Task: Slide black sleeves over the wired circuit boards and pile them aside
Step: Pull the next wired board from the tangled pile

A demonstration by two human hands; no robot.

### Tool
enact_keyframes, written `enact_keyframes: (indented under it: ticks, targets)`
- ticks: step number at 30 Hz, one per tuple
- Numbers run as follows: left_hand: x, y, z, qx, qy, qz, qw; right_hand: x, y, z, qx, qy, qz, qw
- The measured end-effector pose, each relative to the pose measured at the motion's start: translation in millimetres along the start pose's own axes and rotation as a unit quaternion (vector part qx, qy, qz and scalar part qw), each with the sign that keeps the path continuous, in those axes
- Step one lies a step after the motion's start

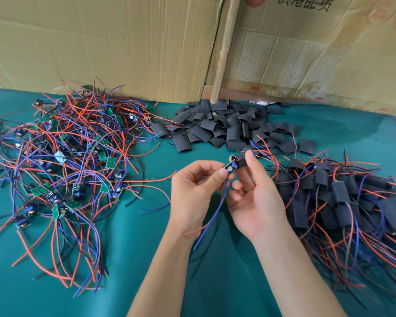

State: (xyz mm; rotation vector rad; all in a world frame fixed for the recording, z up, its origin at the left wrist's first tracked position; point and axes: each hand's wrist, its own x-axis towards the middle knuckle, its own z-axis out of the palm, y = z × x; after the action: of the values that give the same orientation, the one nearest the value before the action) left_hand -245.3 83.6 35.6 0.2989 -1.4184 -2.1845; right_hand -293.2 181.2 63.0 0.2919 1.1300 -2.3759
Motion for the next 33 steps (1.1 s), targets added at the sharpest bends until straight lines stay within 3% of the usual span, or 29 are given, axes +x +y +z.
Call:
enact_keyframes:
  ticks: [19,25,29,33]
  targets:
    - [-0.9,-0.7,0.7,-0.039,-0.028,-0.008,0.999,-1.4,6.3,1.9,0.005,-0.005,0.004,1.0]
    - [-1.2,0.2,1.5,-0.06,-0.026,-0.015,0.998,-3.7,7.0,4.7,0.032,-0.044,-0.002,0.999]
    - [-1.7,1.9,2.2,-0.068,-0.03,-0.009,0.997,-4.0,5.6,5.9,0.008,-0.057,-0.02,0.998]
    - [-3.3,2.1,2.9,-0.049,-0.031,-0.014,0.998,-1.5,6.7,5.1,-0.055,-0.014,-0.043,0.997]
